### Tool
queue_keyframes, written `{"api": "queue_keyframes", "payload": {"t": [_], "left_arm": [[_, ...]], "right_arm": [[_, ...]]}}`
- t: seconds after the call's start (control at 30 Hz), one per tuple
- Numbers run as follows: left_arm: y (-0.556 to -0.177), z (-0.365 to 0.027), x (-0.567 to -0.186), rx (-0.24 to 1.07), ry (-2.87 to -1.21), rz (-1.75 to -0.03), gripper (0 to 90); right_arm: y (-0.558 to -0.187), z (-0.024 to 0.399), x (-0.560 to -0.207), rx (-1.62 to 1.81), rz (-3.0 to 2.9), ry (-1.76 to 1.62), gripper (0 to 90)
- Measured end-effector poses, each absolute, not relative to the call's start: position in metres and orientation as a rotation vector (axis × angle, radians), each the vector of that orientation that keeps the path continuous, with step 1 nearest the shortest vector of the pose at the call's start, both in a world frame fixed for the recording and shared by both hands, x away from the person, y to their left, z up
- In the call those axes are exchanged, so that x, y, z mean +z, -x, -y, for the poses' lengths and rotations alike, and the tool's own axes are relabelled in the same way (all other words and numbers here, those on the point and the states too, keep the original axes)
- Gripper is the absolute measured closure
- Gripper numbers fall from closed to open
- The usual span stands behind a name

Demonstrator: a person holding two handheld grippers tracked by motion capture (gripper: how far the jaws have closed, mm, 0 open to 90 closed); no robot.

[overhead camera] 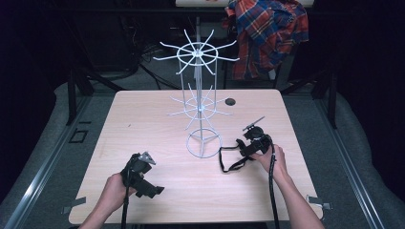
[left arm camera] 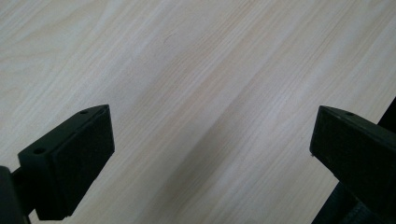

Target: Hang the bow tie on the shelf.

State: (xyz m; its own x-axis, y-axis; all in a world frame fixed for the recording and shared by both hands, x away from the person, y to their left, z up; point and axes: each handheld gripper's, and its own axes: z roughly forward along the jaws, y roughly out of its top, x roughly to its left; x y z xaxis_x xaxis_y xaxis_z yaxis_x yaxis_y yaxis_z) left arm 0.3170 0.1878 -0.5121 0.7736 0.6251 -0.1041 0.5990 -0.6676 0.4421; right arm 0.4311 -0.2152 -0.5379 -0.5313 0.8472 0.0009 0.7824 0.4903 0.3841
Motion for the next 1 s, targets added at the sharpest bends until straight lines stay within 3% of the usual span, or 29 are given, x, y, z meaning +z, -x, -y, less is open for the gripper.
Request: {"api": "queue_keyframes", "payload": {"t": [0.23,0.47,0.53,1.0], "left_arm": [[-0.317,-0.188,-0.512,0.076,-2.511,-0.921,0.0],[-0.317,-0.188,-0.512,0.076,-2.515,-0.921,0.0],[-0.317,-0.188,-0.512,0.077,-2.514,-0.920,0.0],[-0.317,-0.188,-0.512,0.084,-2.511,-0.924,0.0]], "right_arm": [[-0.430,0.209,-0.546,0.463,-2.548,-1.397,48.7],[-0.429,0.204,-0.548,0.415,-2.563,-1.359,64.0],[-0.429,0.205,-0.547,0.443,-2.563,-1.372,72.3],[-0.428,0.211,-0.537,0.689,-2.525,-1.520,75.2]]}}
